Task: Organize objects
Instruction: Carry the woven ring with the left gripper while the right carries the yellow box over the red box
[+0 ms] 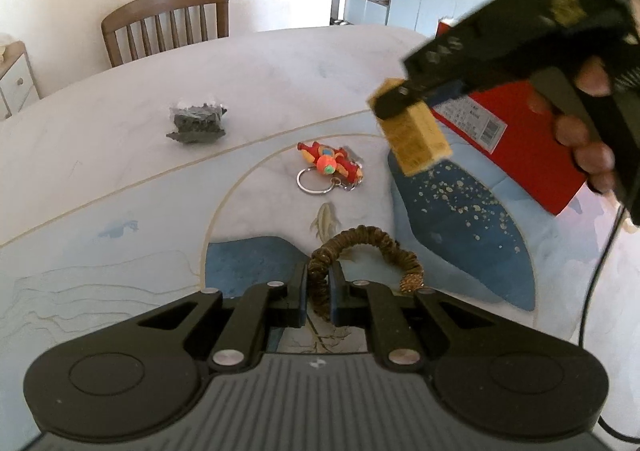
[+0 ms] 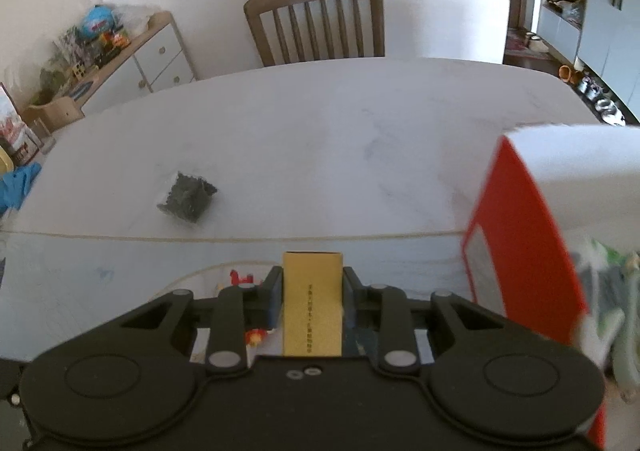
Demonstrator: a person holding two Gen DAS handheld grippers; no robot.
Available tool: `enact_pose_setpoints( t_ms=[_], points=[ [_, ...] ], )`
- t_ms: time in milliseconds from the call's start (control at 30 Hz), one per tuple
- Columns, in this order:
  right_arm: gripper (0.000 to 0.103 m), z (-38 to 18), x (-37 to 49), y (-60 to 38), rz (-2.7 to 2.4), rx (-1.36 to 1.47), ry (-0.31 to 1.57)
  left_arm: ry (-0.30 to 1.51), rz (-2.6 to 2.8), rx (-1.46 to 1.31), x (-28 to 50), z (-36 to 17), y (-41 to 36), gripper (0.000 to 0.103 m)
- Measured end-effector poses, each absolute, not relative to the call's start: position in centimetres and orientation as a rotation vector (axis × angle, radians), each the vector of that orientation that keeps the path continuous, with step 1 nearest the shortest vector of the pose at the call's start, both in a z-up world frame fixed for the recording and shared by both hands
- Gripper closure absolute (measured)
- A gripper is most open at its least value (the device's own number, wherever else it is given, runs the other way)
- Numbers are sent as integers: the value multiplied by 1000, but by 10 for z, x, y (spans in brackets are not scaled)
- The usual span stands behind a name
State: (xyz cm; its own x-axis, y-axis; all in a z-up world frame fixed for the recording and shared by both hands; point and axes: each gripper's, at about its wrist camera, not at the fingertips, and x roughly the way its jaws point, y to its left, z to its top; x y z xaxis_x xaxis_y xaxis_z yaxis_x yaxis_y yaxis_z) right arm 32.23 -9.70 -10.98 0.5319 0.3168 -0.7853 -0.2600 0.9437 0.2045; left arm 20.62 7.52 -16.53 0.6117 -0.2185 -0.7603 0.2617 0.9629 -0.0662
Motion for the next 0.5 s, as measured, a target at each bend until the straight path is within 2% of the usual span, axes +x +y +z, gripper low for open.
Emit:
enact_pose_setpoints(
  t_ms=[500],
  points=[
    [75,-63,244,-137,366,137,941,813,-277,20,187,-118,70,93]
  ],
)
